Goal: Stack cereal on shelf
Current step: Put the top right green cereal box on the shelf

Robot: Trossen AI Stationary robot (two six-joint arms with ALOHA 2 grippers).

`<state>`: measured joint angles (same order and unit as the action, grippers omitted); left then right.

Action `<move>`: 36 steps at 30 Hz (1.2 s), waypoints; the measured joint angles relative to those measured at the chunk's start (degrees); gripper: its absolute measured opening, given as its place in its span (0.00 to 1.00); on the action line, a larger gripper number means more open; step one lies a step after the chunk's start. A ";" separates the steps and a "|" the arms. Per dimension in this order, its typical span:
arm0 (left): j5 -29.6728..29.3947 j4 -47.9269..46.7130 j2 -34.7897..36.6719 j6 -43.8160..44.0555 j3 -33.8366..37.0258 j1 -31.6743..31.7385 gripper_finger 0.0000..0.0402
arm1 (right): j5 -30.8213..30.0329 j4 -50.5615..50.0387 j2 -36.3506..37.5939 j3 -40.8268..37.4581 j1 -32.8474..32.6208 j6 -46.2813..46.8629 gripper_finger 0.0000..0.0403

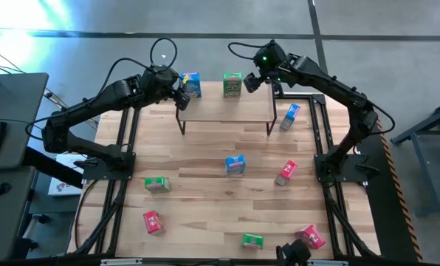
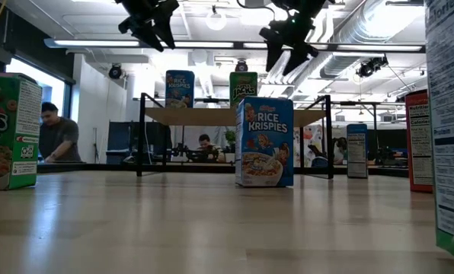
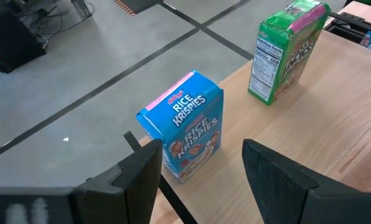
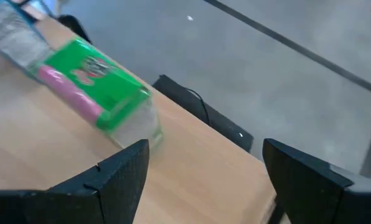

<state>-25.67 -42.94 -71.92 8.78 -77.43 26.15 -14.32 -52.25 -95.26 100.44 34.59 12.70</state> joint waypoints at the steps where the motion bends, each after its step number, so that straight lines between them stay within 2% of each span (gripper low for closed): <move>1: -0.02 -0.04 0.00 0.00 0.00 0.00 0.53 | -0.98 -0.47 0.00 -0.02 -0.18 1.05 0.76; 14: 0.00 0.83 0.00 0.07 0.00 0.01 0.53 | -8.02 -2.36 -3.77 -0.07 -3.63 9.98 0.76; 36: 0.00 0.79 0.00 -0.04 -0.02 0.02 0.53 | -7.02 3.73 -7.23 -0.07 -3.48 11.52 0.76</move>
<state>-25.67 -42.15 -71.92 8.73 -77.45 26.17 -21.34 -48.52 -102.50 100.38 31.11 24.22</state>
